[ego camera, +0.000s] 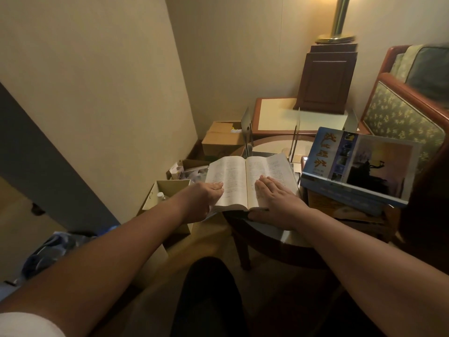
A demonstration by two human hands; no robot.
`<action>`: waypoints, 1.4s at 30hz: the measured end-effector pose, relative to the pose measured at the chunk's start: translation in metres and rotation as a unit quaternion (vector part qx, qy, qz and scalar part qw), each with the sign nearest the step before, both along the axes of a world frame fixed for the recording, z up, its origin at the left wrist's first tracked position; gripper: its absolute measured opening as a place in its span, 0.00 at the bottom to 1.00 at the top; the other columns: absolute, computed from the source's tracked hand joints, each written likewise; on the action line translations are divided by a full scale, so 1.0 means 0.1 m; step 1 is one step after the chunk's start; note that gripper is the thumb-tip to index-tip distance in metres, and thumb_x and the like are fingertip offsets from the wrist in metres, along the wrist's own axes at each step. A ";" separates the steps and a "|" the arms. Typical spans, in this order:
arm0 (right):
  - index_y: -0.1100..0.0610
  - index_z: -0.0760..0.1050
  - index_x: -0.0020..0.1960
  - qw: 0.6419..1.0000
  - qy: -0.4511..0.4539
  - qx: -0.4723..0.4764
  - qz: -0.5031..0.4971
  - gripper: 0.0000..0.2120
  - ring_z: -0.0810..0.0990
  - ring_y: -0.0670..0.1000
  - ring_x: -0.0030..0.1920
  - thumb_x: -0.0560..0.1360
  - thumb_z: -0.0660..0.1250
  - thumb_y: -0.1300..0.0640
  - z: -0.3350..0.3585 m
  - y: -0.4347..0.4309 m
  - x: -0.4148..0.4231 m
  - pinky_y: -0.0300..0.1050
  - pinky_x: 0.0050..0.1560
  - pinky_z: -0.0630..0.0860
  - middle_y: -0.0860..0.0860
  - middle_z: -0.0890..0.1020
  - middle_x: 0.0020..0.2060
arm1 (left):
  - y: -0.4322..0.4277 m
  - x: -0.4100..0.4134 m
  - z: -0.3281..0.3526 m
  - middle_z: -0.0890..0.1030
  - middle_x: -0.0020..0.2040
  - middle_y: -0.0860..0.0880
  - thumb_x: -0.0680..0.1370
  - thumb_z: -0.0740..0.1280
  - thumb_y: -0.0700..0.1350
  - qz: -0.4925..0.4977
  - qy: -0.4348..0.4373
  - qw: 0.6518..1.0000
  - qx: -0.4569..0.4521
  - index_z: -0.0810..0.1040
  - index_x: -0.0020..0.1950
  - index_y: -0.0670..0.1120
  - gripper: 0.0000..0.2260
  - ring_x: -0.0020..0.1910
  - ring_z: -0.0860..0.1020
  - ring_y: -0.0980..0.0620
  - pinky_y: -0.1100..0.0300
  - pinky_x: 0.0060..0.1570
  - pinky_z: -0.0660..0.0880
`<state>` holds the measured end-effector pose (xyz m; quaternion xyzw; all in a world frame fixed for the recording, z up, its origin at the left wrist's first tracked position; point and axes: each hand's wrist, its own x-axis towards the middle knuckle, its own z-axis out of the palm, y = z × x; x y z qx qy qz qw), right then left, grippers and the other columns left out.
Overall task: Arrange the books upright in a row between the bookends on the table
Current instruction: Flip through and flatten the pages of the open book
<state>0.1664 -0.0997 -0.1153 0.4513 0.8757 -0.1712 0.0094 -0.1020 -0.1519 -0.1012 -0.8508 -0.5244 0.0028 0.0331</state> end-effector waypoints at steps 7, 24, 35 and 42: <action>0.50 0.38 0.83 1.000 -0.016 0.015 0.004 0.52 0.36 0.50 0.81 0.74 0.62 0.27 -0.04 0.00 -0.01 0.46 0.70 0.35 0.48 0.39 0.82 | -0.05 -0.01 -0.25 0.68 0.77 0.49 0.75 0.67 0.29 0.091 -0.093 0.988 -0.085 0.67 0.77 0.48 0.32 0.77 0.65 0.53 0.53 0.76 0.64; 0.51 0.62 0.77 0.999 0.001 0.019 -0.040 0.24 0.69 0.56 0.73 0.84 0.57 0.45 0.08 0.21 -0.15 0.56 0.70 0.67 0.49 0.70 0.72 | 0.32 0.73 -0.05 0.66 0.72 0.44 0.83 0.58 0.55 0.281 -0.134 0.950 -0.026 0.70 0.71 0.44 0.21 0.71 0.64 0.44 0.47 0.69 0.66; 0.44 0.59 0.79 0.993 -0.024 0.057 -0.105 0.26 0.63 0.62 0.72 0.82 0.55 0.39 0.13 0.45 -0.55 0.65 0.66 0.69 0.55 0.62 0.75 | 0.29 0.65 -0.35 0.45 0.84 0.49 0.85 0.48 0.53 0.280 -0.247 0.922 -0.098 0.44 0.83 0.49 0.28 0.82 0.45 0.49 0.48 0.79 0.44; 0.45 0.38 0.83 0.998 0.014 0.038 -0.040 0.29 0.32 0.50 0.80 0.85 0.44 0.42 -0.22 0.50 -0.46 0.67 0.78 0.36 0.43 0.38 0.82 | 0.37 0.60 -0.45 0.36 0.82 0.51 0.86 0.45 0.52 0.249 -0.220 0.936 -0.118 0.38 0.82 0.49 0.27 0.80 0.35 0.53 0.50 0.79 0.38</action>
